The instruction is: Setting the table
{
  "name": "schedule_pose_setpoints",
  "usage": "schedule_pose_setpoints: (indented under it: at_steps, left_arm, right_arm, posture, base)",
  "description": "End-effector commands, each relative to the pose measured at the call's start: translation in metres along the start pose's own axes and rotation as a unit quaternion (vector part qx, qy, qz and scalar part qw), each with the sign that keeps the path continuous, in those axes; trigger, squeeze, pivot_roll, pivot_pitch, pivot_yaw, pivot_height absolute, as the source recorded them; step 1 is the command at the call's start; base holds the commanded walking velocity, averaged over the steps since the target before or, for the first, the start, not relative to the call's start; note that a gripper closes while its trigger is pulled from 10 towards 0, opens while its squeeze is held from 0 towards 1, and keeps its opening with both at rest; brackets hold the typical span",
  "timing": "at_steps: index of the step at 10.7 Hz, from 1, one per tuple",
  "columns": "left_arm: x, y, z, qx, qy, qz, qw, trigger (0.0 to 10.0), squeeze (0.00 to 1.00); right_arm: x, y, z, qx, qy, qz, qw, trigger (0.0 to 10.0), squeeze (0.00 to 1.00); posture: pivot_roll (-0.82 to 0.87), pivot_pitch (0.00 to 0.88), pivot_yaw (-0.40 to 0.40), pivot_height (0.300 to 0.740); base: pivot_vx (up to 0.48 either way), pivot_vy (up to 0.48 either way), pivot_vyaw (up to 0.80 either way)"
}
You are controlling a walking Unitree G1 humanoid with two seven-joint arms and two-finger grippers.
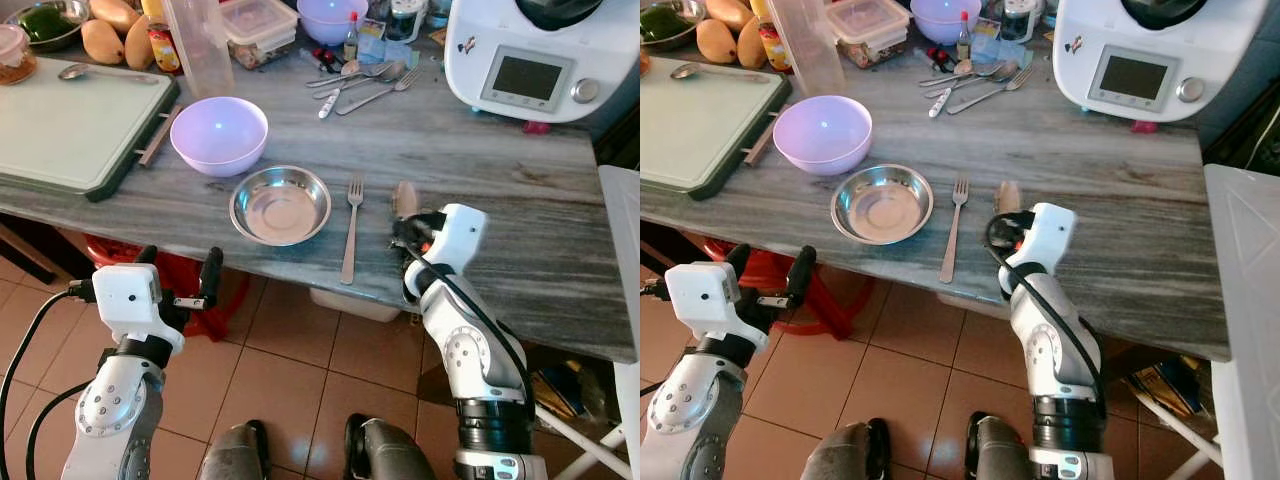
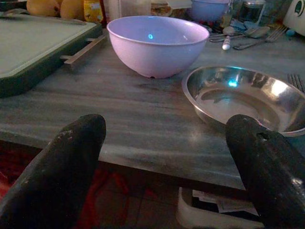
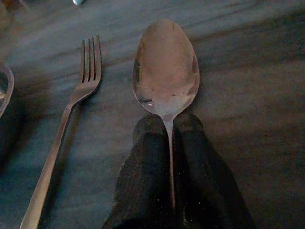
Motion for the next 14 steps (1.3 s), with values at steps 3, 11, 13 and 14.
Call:
schedule_pose_setpoints:
  at_steps: [3, 11, 13, 14]
  left_arm:
    - [-0.005, -0.001, -0.005, 0.011, 0.007, -0.005, 1.0, 10.0, 0.0]
    - [-0.01, -0.002, -0.005, 0.011, 0.011, -0.009, 1.0, 10.0, 0.0]
    - [-0.01, -0.004, -0.005, 0.01, 0.011, -0.01, 1.0, 10.0, 0.0]
    - [-0.011, -0.005, -0.004, 0.009, 0.012, -0.012, 1.0, 10.0, 0.0]
  right_arm:
    - [0.0, 0.0, -0.015, 0.055, -0.023, -0.021, 0.998, 10.0, 0.0]
    - [0.011, -0.011, -0.013, 0.06, 0.015, -0.013, 0.998, 10.0, 0.0]
    - [0.007, -0.012, -0.014, 0.055, 0.014, -0.022, 0.998, 10.0, 0.0]
    - [0.006, -0.015, -0.015, 0.05, 0.01, -0.03, 0.998, 10.0, 0.0]
  posture:
    - [0.03, 0.179, -0.02, 0.74]
    - [0.03, 0.187, -0.021, 0.74]
    - [0.03, 0.19, -0.02, 0.74]
    - [0.03, 0.189, -0.019, 0.74]
  base:
    - [0.0, 0.0, 0.0]
    - [0.0, 0.0, 0.0]
    - [0.0, 0.0, 0.0]
    - [0.0, 0.0, 0.0]
Point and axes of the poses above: a point about 5 cm out from each wrist's last joint towards the gripper, its own y axis pointing back from the gripper into the wrist, its own z axis along the axis of the wrist's last joint, x = y × z, the point moved 2 cm from there along -y, pointing out of the wrist towards the gripper, and after that the axes turned 13 degrees about -y, right-handed, at the moved point
